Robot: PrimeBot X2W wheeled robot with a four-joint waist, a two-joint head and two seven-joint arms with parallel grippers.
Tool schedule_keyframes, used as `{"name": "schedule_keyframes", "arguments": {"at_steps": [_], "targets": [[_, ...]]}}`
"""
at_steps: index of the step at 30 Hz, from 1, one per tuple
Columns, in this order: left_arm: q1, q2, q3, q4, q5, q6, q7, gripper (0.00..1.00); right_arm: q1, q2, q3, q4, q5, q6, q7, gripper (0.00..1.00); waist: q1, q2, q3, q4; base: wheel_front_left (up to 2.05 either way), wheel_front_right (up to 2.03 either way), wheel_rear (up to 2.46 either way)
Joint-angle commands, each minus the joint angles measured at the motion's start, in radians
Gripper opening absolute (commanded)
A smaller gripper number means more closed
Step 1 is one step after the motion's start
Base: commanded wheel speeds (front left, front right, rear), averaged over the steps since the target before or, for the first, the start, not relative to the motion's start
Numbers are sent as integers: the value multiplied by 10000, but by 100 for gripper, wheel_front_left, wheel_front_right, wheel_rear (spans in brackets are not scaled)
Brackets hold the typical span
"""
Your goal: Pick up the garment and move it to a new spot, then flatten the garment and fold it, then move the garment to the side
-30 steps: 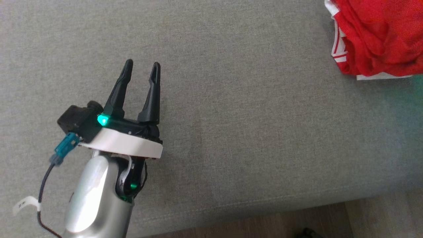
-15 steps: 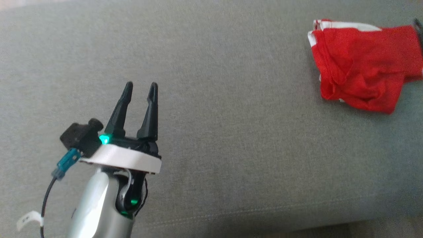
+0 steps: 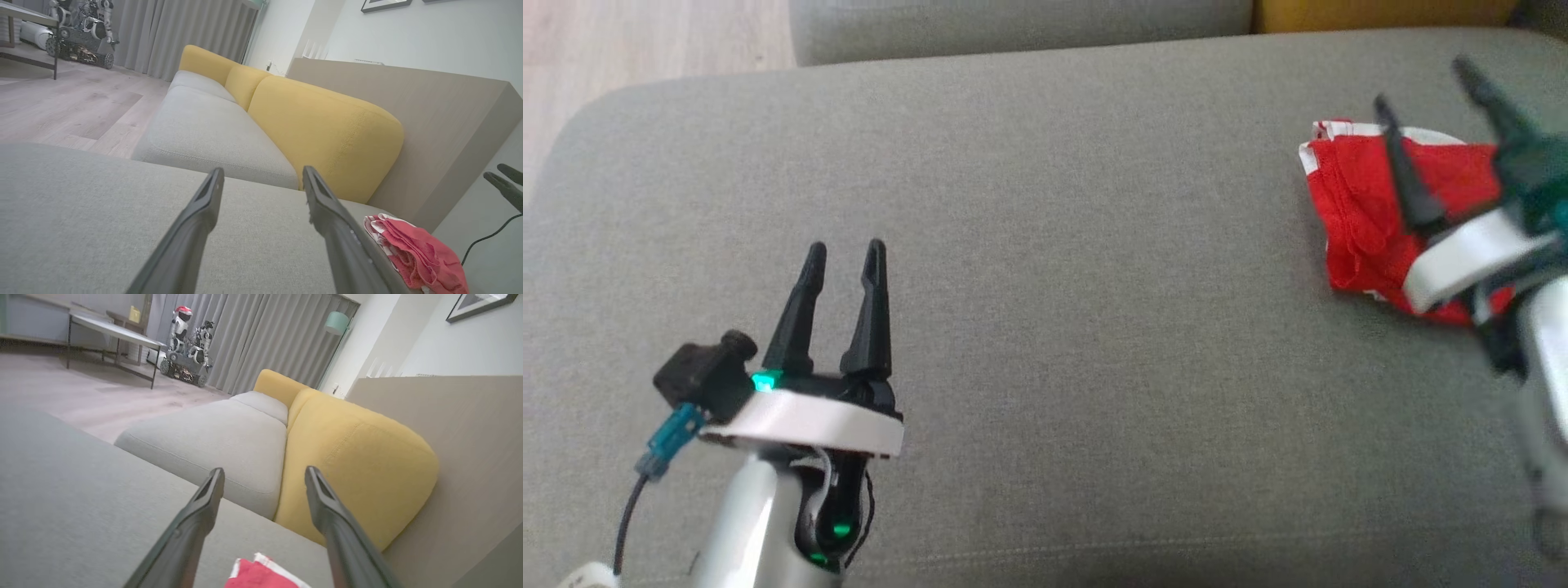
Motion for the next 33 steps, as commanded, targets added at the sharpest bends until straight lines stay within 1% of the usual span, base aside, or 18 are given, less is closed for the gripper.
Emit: {"name": "schedule_keyframes", "arguments": {"at_steps": [1,4,6,9,11,12,13,14,22,27,30,33], "targets": [[-171,77,350,-340,-49,18,-51,100,287,230,-137,-402,62,65,-248,100,1,-1,-143,86,0,0,0],[-9,77,292,-300,-31,52,-51,100,952,969,-487,-516,191,65,-637,100,1,-1,-307,138,0,0,0],[102,77,188,-177,286,51,-51,100,1380,1423,-676,-491,213,65,-886,100,1,-1,-471,156,0,0,0],[270,77,77,-22,365,81,-51,100,1987,2092,-1035,-425,377,65,-1269,100,1,-1,-611,195,0,0,0],[319,77,85,7,432,145,-51,100,2332,2404,-1259,-427,309,65,-1531,100,1,-1,-590,223,0,0,0],[340,77,82,40,651,193,-51,100,2523,2526,-1282,-387,262,65,-1611,100,1,-1,-594,244,0,0,0],[340,77,82,40,651,193,-51,100,2523,2526,-1282,-387,262,65,-1611,100,1,-1,-594,244,0,0,0],[427,77,44,108,1042,268,-51,100,2853,2746,-1403,-307,175,65,-1768,100,1,-1,-614,281,0,0,0],[764,77,391,-104,1219,818,-51,100,3430,3223,-1621,-390,-72,65,-2135,100,1,-1,-623,344,0,0,0],[802,77,476,-14,1146,898,-51,100,3495,3313,-1586,-407,-123,65,-2201,100,1,-1,-619,382,0,0,0],[805,77,547,-28,1286,932,-51,100,3523,3356,-1544,-389,-66,65,-2224,100,1,-1,-665,398,0,0,0],[856,77,627,9,1131,927,-51,100,3571,3394,-1521,-364,-72,65,-2240,100,1,-1,-703,406,0,0,0]]}}
